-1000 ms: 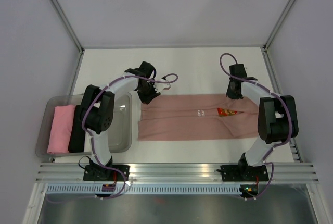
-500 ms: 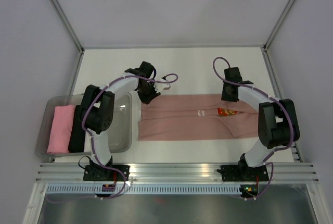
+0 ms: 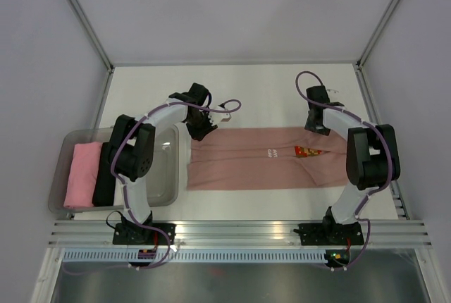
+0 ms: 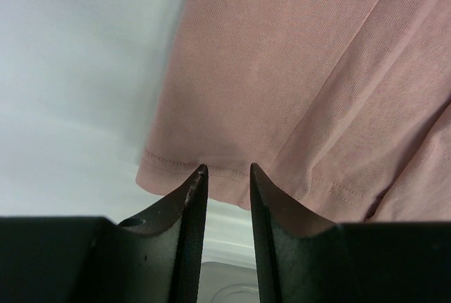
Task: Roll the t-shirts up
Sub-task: Fold the tshirt
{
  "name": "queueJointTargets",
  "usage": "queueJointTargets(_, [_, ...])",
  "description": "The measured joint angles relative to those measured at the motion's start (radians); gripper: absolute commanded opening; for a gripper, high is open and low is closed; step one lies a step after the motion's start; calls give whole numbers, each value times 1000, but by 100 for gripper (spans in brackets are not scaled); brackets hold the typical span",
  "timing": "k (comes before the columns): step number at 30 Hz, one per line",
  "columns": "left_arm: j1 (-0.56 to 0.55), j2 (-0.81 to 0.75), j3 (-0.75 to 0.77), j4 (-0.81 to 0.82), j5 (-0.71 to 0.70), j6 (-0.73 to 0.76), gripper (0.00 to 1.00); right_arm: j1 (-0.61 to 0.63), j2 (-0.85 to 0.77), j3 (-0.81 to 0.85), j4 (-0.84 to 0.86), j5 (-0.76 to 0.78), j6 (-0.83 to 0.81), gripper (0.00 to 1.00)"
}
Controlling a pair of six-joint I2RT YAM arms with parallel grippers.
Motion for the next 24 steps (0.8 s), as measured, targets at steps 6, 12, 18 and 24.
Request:
queueJointTargets(6, [0,0,0,0,0,-2,36,-16,36,0,0,2,23,32])
queueJointTargets(12, [0,0,0,0,-1,-2,36,-17,35,1,4,-2,31,15])
queueJointTargets(18, [0,0,0,0,-1,-2,36,-17,18,0,3,-15,30,7])
queueJointTargets(24, [0,0,0,0,-1,-2,36,6,-37,-23,3,-21,6,5])
